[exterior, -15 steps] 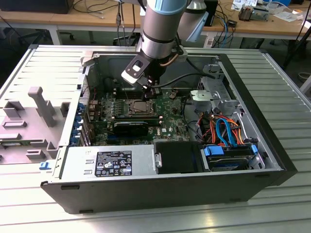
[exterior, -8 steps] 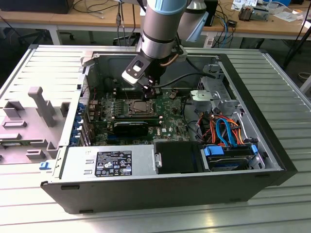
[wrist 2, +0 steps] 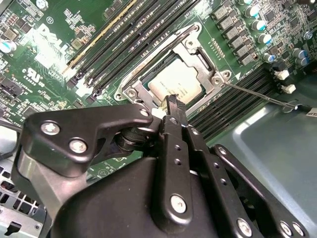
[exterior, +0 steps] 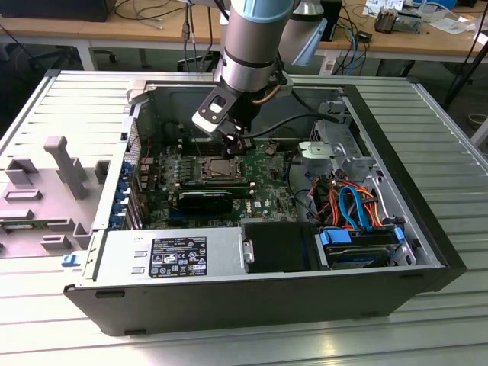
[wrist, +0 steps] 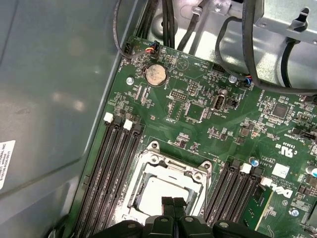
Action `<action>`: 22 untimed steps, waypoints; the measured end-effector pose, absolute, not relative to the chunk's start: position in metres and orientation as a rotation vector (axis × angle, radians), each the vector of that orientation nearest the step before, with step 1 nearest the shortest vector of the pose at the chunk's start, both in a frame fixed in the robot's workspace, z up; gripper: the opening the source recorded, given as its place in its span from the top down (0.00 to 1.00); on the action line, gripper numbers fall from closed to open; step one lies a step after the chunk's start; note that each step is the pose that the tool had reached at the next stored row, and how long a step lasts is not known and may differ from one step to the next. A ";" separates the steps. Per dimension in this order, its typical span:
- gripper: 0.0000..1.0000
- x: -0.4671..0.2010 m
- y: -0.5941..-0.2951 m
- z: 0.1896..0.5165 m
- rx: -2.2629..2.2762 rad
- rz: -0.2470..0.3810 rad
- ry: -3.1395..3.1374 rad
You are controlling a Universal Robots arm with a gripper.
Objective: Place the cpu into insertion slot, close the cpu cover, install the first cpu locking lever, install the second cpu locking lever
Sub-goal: 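Install the first cpu locking lever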
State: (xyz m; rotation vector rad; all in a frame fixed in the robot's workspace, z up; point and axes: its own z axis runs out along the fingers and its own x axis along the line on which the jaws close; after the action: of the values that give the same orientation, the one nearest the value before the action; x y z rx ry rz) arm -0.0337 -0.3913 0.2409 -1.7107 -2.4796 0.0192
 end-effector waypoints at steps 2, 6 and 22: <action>0.89 -0.034 -0.391 0.241 -1.705 0.020 -2.484; 0.89 -0.034 -0.391 0.241 -1.690 0.021 -2.494; 0.89 -0.034 -0.391 0.241 -1.646 0.024 -2.524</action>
State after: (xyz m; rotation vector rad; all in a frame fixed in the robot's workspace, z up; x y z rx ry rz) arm -0.0337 -0.3913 0.2409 -1.6457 -2.5236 0.0243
